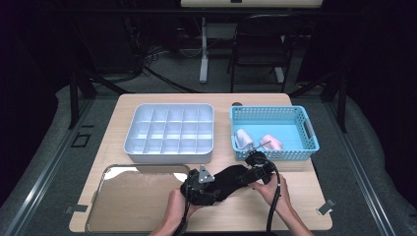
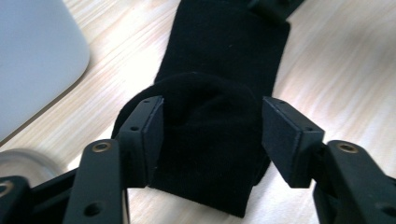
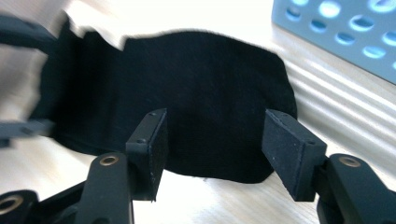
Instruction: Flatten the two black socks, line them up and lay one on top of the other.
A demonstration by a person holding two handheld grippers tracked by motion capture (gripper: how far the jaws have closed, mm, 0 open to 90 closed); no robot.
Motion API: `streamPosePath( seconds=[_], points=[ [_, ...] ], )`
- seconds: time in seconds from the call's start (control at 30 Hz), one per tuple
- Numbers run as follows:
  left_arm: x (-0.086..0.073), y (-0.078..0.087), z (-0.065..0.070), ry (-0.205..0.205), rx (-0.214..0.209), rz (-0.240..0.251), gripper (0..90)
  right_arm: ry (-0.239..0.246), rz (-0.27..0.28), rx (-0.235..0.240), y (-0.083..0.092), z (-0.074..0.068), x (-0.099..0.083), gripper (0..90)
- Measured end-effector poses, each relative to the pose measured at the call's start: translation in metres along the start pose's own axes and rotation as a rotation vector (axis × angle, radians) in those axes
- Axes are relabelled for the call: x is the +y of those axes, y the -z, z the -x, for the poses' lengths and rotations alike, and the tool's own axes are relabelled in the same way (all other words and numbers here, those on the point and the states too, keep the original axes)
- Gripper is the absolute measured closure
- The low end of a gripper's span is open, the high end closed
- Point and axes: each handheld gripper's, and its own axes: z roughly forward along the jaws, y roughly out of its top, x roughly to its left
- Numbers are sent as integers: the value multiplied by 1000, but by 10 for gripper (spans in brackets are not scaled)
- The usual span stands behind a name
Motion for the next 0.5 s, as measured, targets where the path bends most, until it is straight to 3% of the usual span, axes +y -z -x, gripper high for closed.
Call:
streamPosePath(
  seconds=[0.17, 0.2, 0.3, 0.33, 0.37, 0.4, 0.5],
  points=[
    [-5, -5, -5, 3, -15, -27, 552, 47, -65, -31, -11, -4, 1, 436],
    [-5, -6, -6, 3, -19, -33, 587, 24, -40, -23, -14, -7, 1, 452],
    [-7, -6, -8, 11, -25, -32, 666, 70, -73, -63, -13, -7, 0, 555],
    [-8, -6, -7, 10, -23, -31, 691, 76, -60, -83, -15, -9, -1, 575],
    [-8, -6, -7, 9, -23, -31, 705, 77, -57, -71, -15, -10, -1, 589],
    [-8, -6, -7, 9, -21, -29, 718, 74, -44, -103, -16, -12, -2, 604],
    [-9, -4, -8, 16, -21, -20, 754, 89, -48, -103, -17, -12, -1, 658]
  ],
)
